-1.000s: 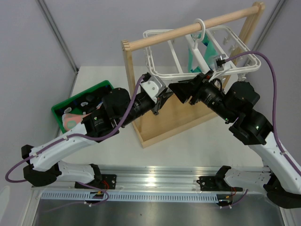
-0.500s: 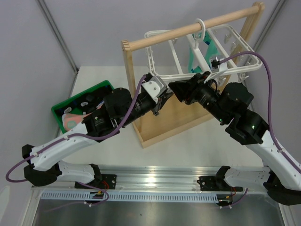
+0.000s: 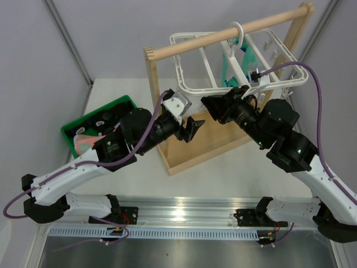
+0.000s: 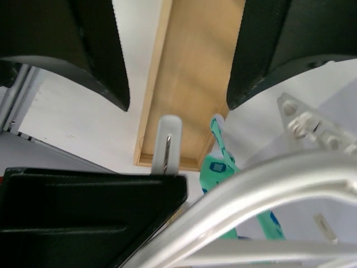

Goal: Clip the socks to the hanger
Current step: Open the clamp at the hanger, then pick up the sock from the bin.

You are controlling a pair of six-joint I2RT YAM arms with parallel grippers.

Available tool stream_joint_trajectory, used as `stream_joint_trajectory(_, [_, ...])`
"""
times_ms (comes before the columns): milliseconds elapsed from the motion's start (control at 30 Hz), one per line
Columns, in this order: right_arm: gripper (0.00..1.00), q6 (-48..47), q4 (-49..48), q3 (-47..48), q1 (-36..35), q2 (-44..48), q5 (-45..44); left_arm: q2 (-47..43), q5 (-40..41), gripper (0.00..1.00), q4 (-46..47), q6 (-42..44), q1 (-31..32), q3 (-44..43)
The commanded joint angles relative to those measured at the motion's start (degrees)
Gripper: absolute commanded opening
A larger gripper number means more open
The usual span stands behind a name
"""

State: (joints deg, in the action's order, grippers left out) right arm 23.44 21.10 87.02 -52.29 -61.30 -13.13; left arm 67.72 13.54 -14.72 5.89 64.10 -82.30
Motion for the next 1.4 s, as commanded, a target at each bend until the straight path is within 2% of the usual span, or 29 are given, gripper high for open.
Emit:
stream_joint_trajectory(0, [0.0, -0.9, -3.1, -0.1, 0.1, 0.0, -3.2, -3.6, 3.8, 0.75, -2.8, -5.3, -0.1, 0.9])
stream_joint_trajectory(133, [0.0, -1.3, -3.2, -0.5, 0.0, -0.2, -3.8, -8.1, 6.2, 0.86, -8.6, -13.0, -1.4, 3.7])
stream_joint_trajectory(233, [0.0, -1.6, -3.3, -1.1, 0.0, 0.0, -4.6, -12.2, 5.6, 0.9, -15.1, -19.7, -5.3, 6.6])
stream_joint_trajectory(433, [0.0, -1.8, -4.1, -2.5, -0.1, 0.6, -5.8, -20.5, 4.4, 0.96, -23.8, -30.2, -17.5, 16.5])
stream_joint_trajectory(467, [0.0, -1.8, -4.3, -2.6, -0.1, 0.6, -6.2, -22.4, 3.7, 0.96, -24.5, -31.0, -21.2, 17.3])
stream_joint_trajectory(667, [0.0, -2.6, -5.7, -4.0, 0.0, 0.9, -6.7, -23.1, -2.6, 1.0, -26.6, -35.2, -37.5, 23.9])
stream_joint_trajectory(833, [0.0, -3.1, -5.9, -4.4, 0.0, 0.8, -5.7, -14.0, -3.0, 0.99, -25.8, -36.3, -48.3, 23.2])
stream_joint_trajectory(967, [0.0, -3.1, -6.7, -5.6, 0.0, 1.4, -4.2, -4.4, -1.7, 0.99, -22.8, -35.1, -52.1, 19.7])
stream_joint_trajectory(1100, [0.0, -3.1, -7.3, -6.9, 0.0, 2.3, -3.0, 7.9, -2.6, 0.99, -22.5, -24.8, -53.9, 13.5])
stream_joint_trajectory(1133, [0.0, -3.2, -7.5, -7.2, -0.1, 2.5, -2.8, 14.0, -3.1, 0.98, -23.4, -22.9, -54.5, 10.3])
stream_joint_trajectory(1200, [0.0, -3.1, -7.4, -7.8, -0.1, 3.2, -2.1, 20.4, -4.0, 0.98, -27.8, -18.8, -56.3, 2.6])
stream_joint_trajectory(1233, [0.0, -2.9, -7.5, -8.0, 0.0, 3.3, -1.9, 25.7, -6.7, 0.95, -29.2, -17.9, -56.9, 1.0])
stream_joint_trajectory(1367, [0.0, -2.8, -7.0, -8.1, 0.0, 4.0, -0.9, 31.7, -13.5, 0.85, -29.1, -13.6, -59.0, -3.6])
